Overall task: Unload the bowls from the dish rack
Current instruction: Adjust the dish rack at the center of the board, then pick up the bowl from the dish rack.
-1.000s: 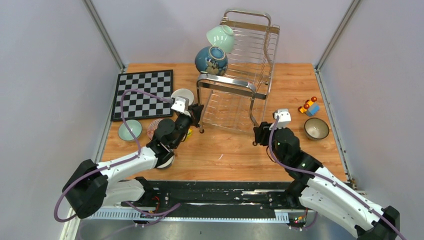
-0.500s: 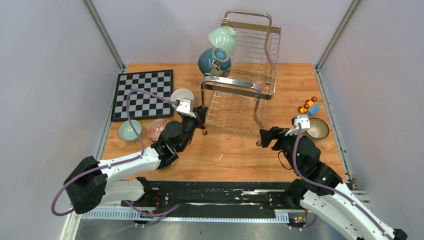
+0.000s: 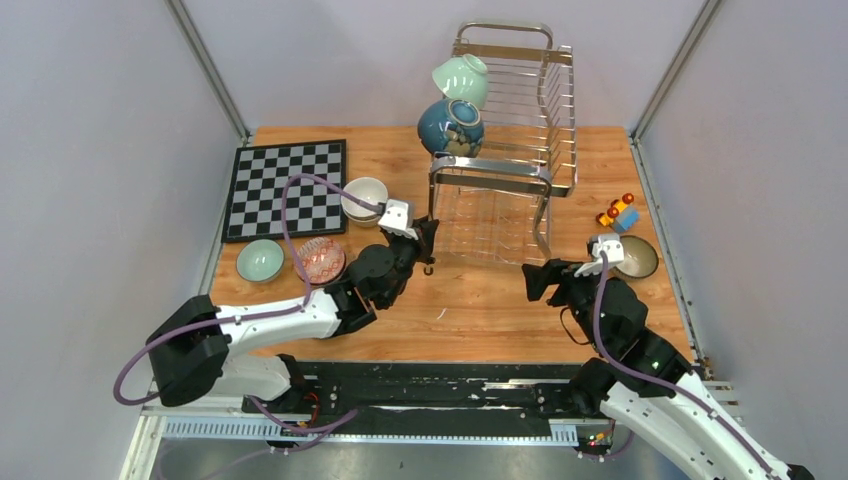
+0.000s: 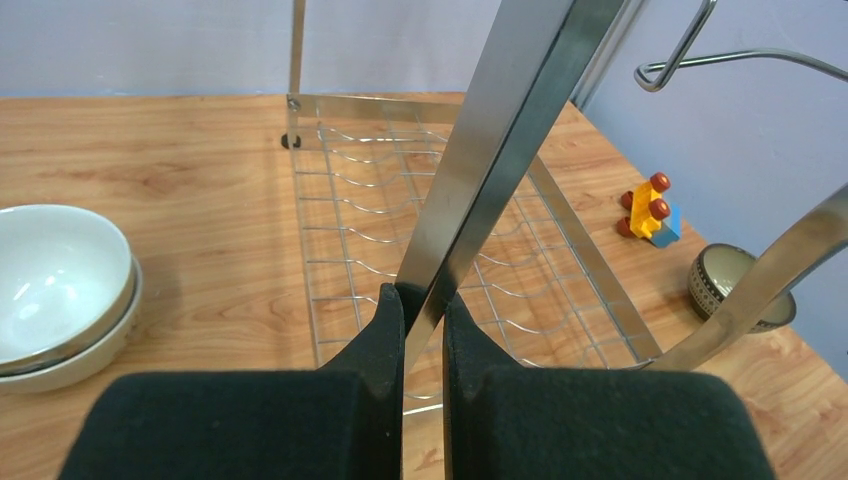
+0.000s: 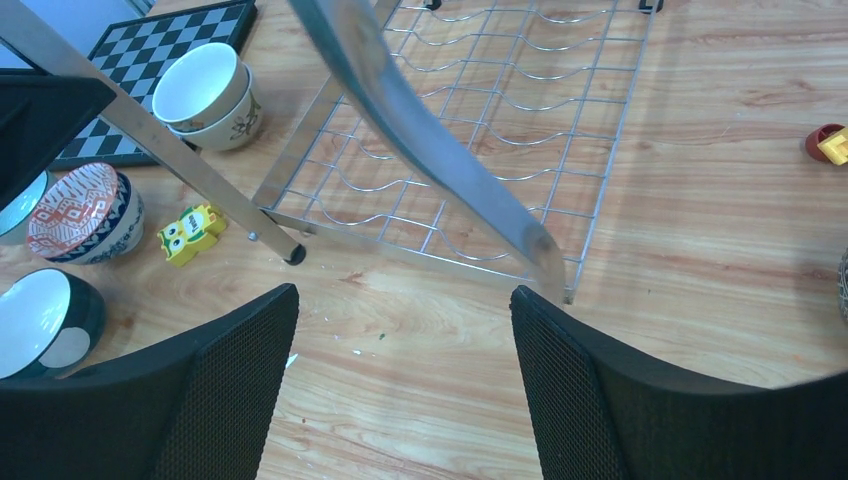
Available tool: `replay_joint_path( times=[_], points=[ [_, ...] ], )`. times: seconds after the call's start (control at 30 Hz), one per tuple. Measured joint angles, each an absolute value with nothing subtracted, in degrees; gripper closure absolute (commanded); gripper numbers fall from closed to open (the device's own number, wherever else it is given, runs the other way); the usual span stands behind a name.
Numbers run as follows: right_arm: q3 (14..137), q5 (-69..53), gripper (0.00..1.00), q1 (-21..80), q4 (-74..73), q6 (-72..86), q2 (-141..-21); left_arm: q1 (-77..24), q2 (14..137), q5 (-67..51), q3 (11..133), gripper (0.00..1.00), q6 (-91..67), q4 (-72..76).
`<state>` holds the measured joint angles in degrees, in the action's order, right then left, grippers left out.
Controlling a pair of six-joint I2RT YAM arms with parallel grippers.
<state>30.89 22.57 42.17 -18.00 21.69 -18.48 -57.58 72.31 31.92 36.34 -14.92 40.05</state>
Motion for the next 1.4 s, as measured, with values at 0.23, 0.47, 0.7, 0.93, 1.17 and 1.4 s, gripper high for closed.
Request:
replay_joint_path(
  times=[0.23,0.47,0.7,0.93,1.17,1.4],
  points=[
    [30.9,22.8,0.18,42.2,-18.1,21.7,-18.2,-60.0,76.2,32.8,39.4,0.81,-15.3,40.6],
    [30.9,22.4,0.19,42.2,-18.2,21.6,-17.4,-61.5,71.7,30.3,36.1,0.35,-20.4,38.3],
    [31.2,18.5,0.19,42.1,-21.2,21.2,-17.2,-62.4,55.1,29.5,32.6,0.06,-21.4,26.4],
    [31.3,13.0,0.21,42.1,-22.9,21.1,-15.4,-54.8,45.0,23.0,35.7,0.04,-20.4,17.6],
    [30.3,9.3,0.22,42.1,-23.8,21.5,-12.4,-35.1,53.2,-1.5,43.7,0.04,-35.4,23.3],
    [28.5,5.9,0.23,42.1,-24.0,22.2,-11.8,-23.2,66.4,-15.9,39.7,0.03,-64.5,52.9]
  ],
)
